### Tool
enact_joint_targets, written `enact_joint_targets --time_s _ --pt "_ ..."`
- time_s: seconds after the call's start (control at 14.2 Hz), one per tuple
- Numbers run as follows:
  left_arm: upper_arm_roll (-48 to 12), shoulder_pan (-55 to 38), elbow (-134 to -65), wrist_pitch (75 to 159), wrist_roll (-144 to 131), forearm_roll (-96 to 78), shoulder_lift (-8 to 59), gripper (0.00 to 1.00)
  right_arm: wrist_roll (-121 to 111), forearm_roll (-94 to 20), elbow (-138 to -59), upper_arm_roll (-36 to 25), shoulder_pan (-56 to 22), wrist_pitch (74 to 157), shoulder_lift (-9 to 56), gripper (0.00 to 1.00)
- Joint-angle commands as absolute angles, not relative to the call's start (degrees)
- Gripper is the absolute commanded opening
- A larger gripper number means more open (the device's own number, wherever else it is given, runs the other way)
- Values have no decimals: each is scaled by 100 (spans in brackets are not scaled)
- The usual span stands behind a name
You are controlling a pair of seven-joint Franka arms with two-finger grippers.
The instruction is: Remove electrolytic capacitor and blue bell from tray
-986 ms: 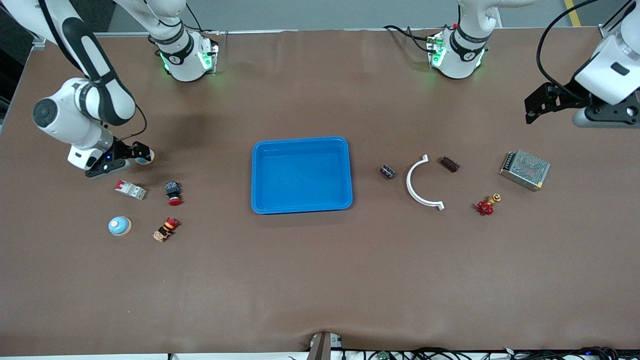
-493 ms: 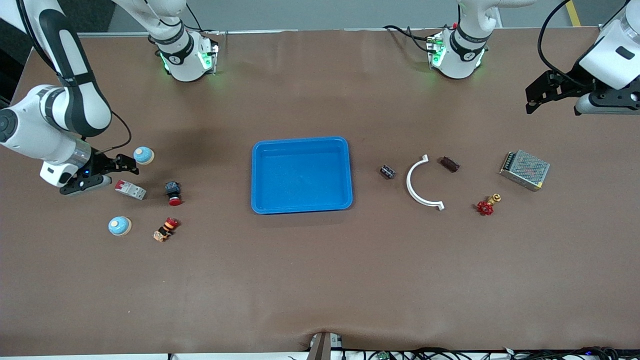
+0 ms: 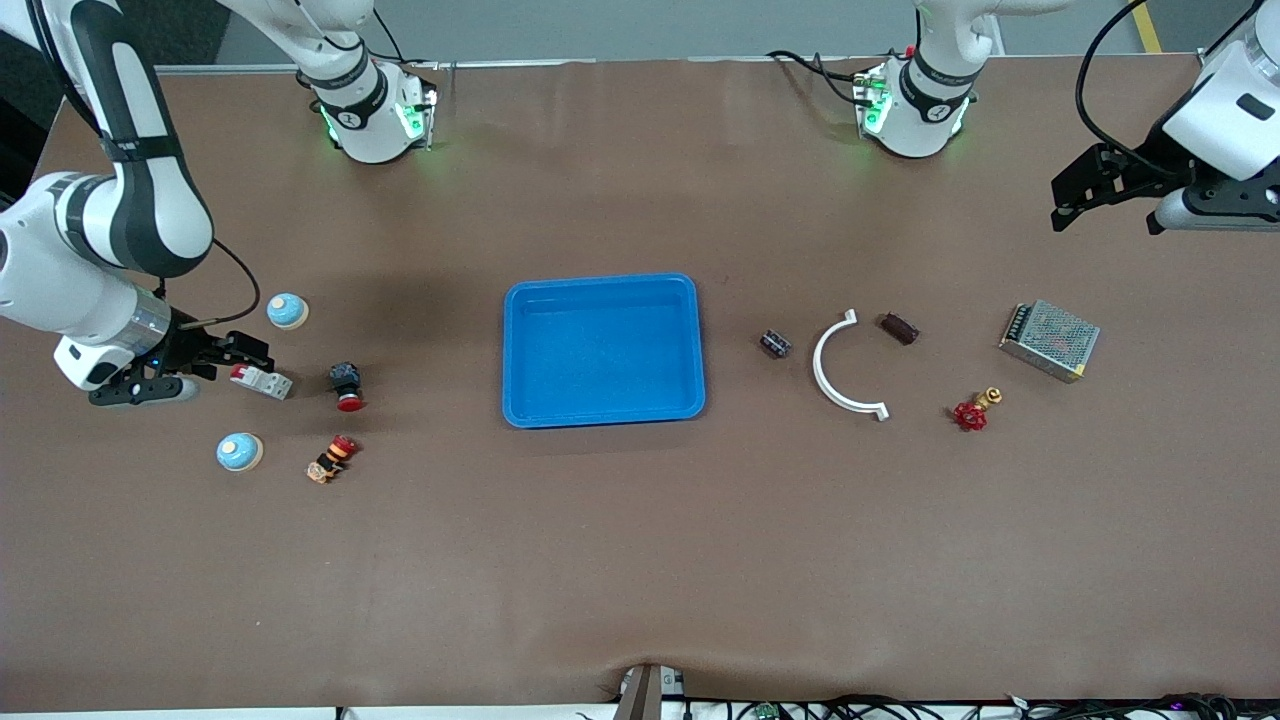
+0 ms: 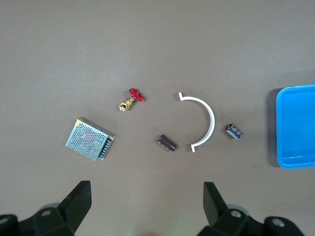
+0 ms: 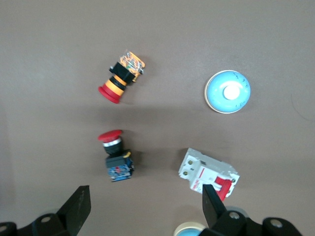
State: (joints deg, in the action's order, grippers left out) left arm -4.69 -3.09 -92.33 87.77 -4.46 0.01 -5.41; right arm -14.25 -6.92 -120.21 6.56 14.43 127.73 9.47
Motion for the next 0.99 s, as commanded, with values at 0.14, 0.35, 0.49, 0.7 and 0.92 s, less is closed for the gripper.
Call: enact_joint_targets --time_s 0.14,0.35,0.49,0.7,0.92 --pt "-422 -281 -9281 8605 -694 -106 -606 100 -73 -502 -11339 633 889 11657 730 100" --pt "-422 -272 -9273 8604 -633 -36 -659 100 859 -343 -10839 642 572 10796 484 100" --pt "-439 -281 -9281 8613 -624 -26 -659 100 1168 -343 -10443 642 475 10242 422 100" --pt "-475 -290 -9272 8692 -677 -26 -642 100 1327 -343 -10169 607 325 9862 221 100" --pt "-483 -290 -9281 8658 -730 -18 -642 100 1336 -343 -9960 580 316 9529 9 100"
